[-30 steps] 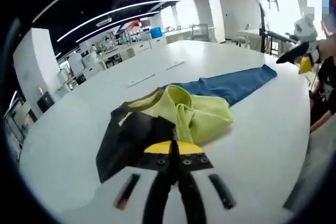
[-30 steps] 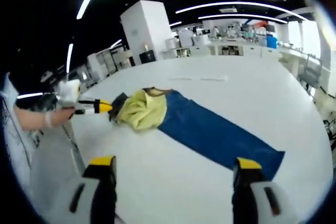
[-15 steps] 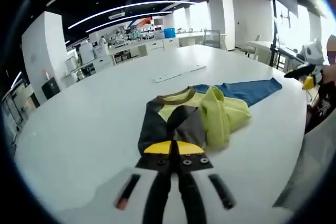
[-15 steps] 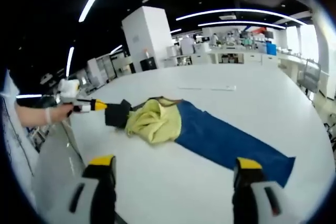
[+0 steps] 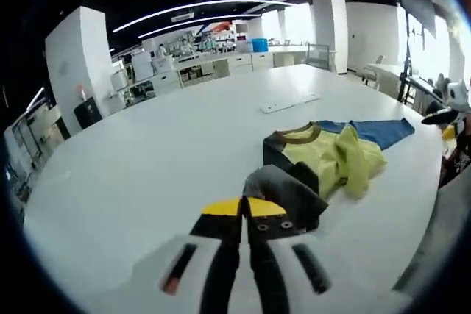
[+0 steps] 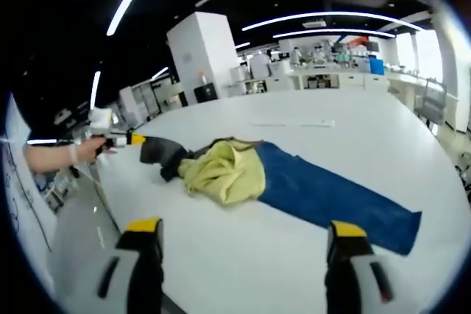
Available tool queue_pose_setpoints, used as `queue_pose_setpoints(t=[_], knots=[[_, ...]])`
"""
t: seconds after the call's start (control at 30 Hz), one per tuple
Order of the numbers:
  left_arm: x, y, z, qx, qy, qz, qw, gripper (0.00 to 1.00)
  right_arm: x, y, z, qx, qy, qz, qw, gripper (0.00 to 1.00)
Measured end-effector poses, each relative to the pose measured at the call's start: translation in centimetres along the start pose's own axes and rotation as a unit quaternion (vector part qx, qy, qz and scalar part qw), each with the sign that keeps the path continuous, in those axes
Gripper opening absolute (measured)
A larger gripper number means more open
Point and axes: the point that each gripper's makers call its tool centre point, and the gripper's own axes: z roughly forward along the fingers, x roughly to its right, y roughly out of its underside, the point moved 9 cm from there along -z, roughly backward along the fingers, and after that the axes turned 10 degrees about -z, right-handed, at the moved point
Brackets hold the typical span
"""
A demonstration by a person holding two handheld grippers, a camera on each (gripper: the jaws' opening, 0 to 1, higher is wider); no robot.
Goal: Fold the garment on the visible template until the final outline fits inside the template.
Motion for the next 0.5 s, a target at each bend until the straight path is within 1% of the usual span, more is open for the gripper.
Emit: queue_pose_setpoints(t=[0.07,0.1,0.13,0.17,0.23,0.3,0.37,0.5], knots=[[-1.5,-0.1,-0.3,0.004,-0.011,-0.011,0.9999,0.00,0.1,-0.4,-0.1,0.002,0.004,-0.001,1.0000,0.92],[-1.8,0.0,-0.3,0.003,-0.015,-0.006,0.9999,0.00,0.0,-0.7,-0.2,0.002,0.007,-0.003,1.0000,0.92],[-2.5,0.1,-0.5,0.001,-0.020,-0.002,0.9998,0.00,-0.1,-0.9,-0.3,0.003,0.008,-0.004,1.0000,0.92],[-3.0,0.1,-0.6,-0.001,-0.019,0.001,0.9998,0.00,-0.1,-1.1,-0.3,0.004,0.010,-0.005,0.9999,0.92],[-4.3,0.0,-0.9,0.005,-0.027,-0.007,0.9996,0.00,-0.2,-1.4,-0.3,0.003,0.013,-0.006,0.9999,0.92],[-4.4,0.0,-1.3,0.006,-0.031,-0.011,0.9994,0.00,0.0,-1.6,-0.3,0.003,0.019,-0.008,0.9998,0.92],[-5.8,0.2,-0.9,0.000,-0.035,-0.009,0.9993,0.00,0.0,-1.8,-0.3,0.005,0.021,-0.003,0.9998,0.92],[-7.9,0.6,-0.1,-0.016,-0.037,-0.006,0.9992,0.00,-0.5,-2.2,-0.1,0.006,0.027,-0.003,0.9996,0.92]])
